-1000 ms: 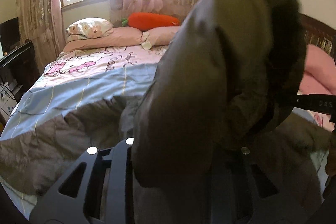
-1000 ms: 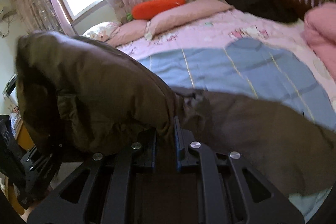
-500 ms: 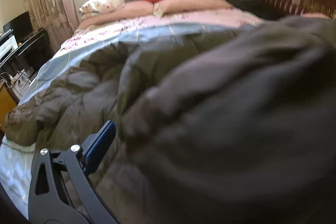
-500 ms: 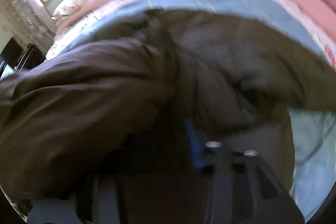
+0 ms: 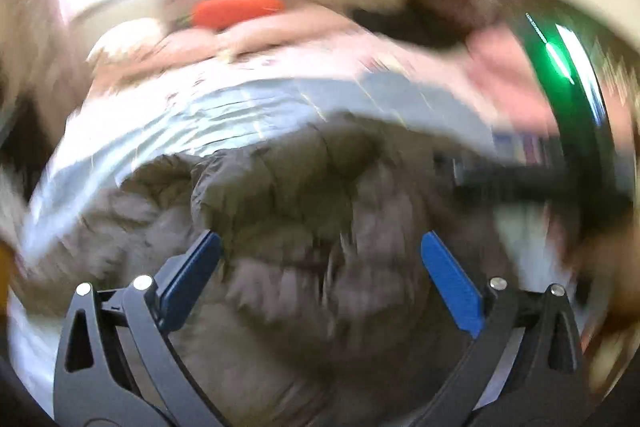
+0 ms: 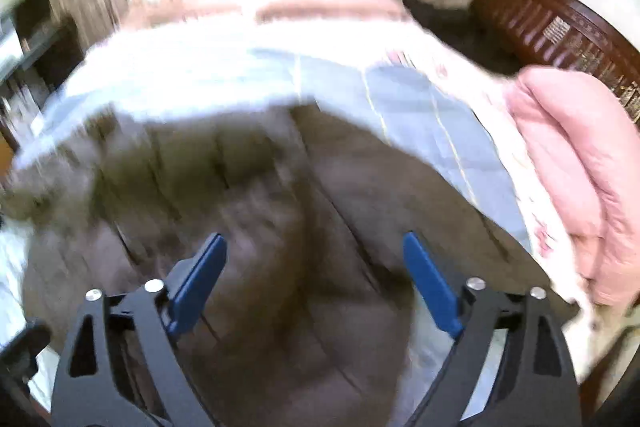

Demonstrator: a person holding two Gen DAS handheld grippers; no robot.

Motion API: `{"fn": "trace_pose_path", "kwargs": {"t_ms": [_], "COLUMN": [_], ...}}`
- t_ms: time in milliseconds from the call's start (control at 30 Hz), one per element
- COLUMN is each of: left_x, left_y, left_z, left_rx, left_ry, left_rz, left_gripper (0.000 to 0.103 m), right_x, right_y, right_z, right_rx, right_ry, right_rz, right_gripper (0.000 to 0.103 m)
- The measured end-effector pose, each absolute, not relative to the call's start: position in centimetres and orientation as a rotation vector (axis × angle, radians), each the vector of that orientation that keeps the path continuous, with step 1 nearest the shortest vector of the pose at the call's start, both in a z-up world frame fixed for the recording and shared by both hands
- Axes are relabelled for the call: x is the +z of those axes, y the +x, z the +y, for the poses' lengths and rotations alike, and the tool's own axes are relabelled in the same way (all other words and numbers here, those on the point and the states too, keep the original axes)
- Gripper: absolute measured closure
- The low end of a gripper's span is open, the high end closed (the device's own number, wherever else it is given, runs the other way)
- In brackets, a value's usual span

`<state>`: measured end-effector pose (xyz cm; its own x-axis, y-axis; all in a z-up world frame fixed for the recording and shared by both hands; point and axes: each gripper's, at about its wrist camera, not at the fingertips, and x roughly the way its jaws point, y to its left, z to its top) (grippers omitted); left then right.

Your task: Fold large clothes

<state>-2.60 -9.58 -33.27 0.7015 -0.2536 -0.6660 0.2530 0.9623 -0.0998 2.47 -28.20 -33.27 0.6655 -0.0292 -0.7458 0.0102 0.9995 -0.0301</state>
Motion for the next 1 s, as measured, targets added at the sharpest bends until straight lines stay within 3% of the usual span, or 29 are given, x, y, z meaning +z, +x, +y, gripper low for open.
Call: {"fn": "trace_pose_path", "kwargs": {"t_ms": [167,233,400,500,633,833,933,1000], "left_x": [-46.8,-50.8,-48.7,-43.6,-41.1,-45.6,-47.2,-47.9], "left_y": [1.8,1.3,1.2,2.2,7.4,13.9,14.1,15.0], "left_z": [-8.0,-7.6,-7.8,-5.5,-2.3,-1.6,-2.2,-2.0], "left_rx": [-0.079,-0.043,-0.092,-0.128,-0.037,-0.090,-0.023,-0.009], "left_ry": [-0.212,-0.183,-0.132,-0.191,-0.214,-0.453,-0.482,-0.518], "left_rz": [0.908,0.865,0.874,0.774,0.776,0.931,0.872,0.833], "left_gripper": [0.002,0.002,0.002,0.002,0.002,0.002,0.002,0.012], "right_x": [-44.1,-49.6,-49.6,-45.0,-40.7,-42.8,-44.5,-45.2], "right_y": [5.5,5.4,5.3,5.7,10.0,18.2,19.5,19.8], "right_z": [-25.5,-25.4,-26.9,-28.5,-28.7,-27.0,-27.4,-27.3], "right_rx": [-0.059,-0.082,-0.082,-0.046,0.028,0.035,0.044,0.017], "right_ry": [-0.023,0.033,0.160,0.170,0.060,-0.134,-0.036,0.028], "right_rz": [0.900,0.985,1.006,0.925,0.869,0.939,0.979,0.951], "right_gripper": [0.012,0.012,0.012,0.010,0.004,0.005,0.005,0.006]}}
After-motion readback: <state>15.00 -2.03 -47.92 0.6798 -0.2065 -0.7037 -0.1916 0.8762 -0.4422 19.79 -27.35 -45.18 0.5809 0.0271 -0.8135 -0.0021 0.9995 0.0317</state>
